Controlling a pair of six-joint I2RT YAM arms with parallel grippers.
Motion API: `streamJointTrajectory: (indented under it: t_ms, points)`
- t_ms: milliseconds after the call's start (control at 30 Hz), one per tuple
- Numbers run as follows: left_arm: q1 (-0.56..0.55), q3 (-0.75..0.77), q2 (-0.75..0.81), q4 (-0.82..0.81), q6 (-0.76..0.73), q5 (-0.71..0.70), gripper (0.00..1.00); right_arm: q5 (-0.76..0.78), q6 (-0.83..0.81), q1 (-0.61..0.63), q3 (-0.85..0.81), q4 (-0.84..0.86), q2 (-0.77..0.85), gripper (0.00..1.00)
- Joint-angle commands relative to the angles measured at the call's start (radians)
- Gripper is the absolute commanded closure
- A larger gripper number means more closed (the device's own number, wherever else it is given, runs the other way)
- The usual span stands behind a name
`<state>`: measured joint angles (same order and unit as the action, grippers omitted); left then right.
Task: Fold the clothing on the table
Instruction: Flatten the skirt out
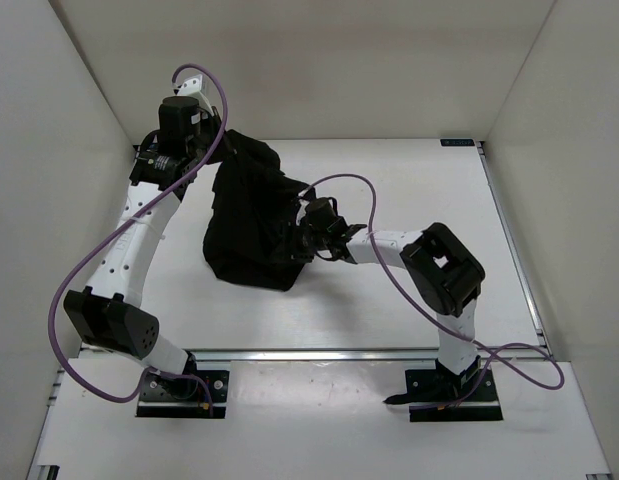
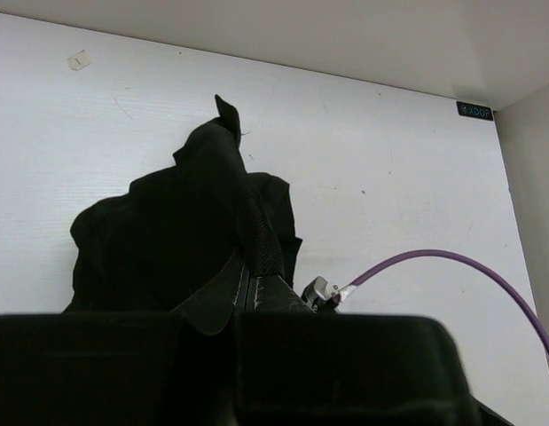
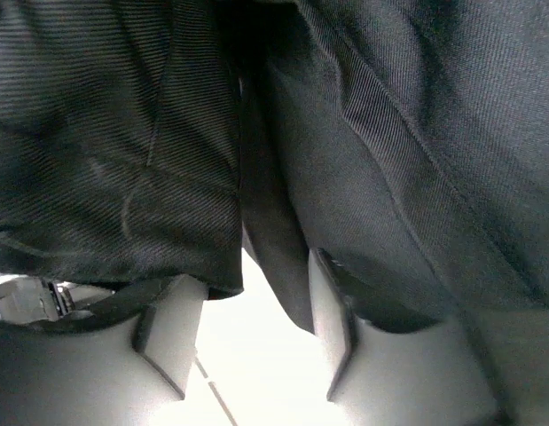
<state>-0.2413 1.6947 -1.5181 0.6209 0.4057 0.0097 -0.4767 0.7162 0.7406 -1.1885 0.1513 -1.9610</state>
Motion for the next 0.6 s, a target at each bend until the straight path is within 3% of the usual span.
streamJointTrajectory:
  t_ms: [0,67,133,167,267,367,467,567]
  points:
    - [0.002,0.017,0.007,-0.036,0.010,0.010,1.00,0.003,0.012,0.010,-0.059,0.044,-0.019,0.56]
    - [0.007,0.016,0.010,-0.038,0.008,0.013,1.00,0.012,0.006,0.016,-0.080,0.044,-0.029,0.67]
    - [0.007,0.011,0.019,-0.038,0.010,0.018,1.00,0.026,0.015,0.016,-0.091,0.062,-0.024,0.94]
    - [0.013,0.007,0.016,-0.036,0.007,0.009,1.00,0.033,0.015,0.016,-0.100,0.060,-0.019,1.00]
    - [0.013,-0.012,0.032,-0.041,0.002,0.004,1.00,0.075,0.016,0.009,-0.134,0.036,0.008,1.00]
    - [0.037,-0.039,0.050,-0.035,-0.004,0.010,1.00,0.237,-0.035,-0.018,-0.172,-0.074,0.085,1.00]
    - [0.059,-0.064,0.075,-0.029,-0.007,0.024,1.00,0.372,-0.109,-0.090,-0.180,-0.194,0.209,1.00]
    - [0.062,-0.066,0.090,-0.010,-0.010,0.016,1.00,0.412,-0.159,-0.208,-0.186,-0.329,0.331,1.00]
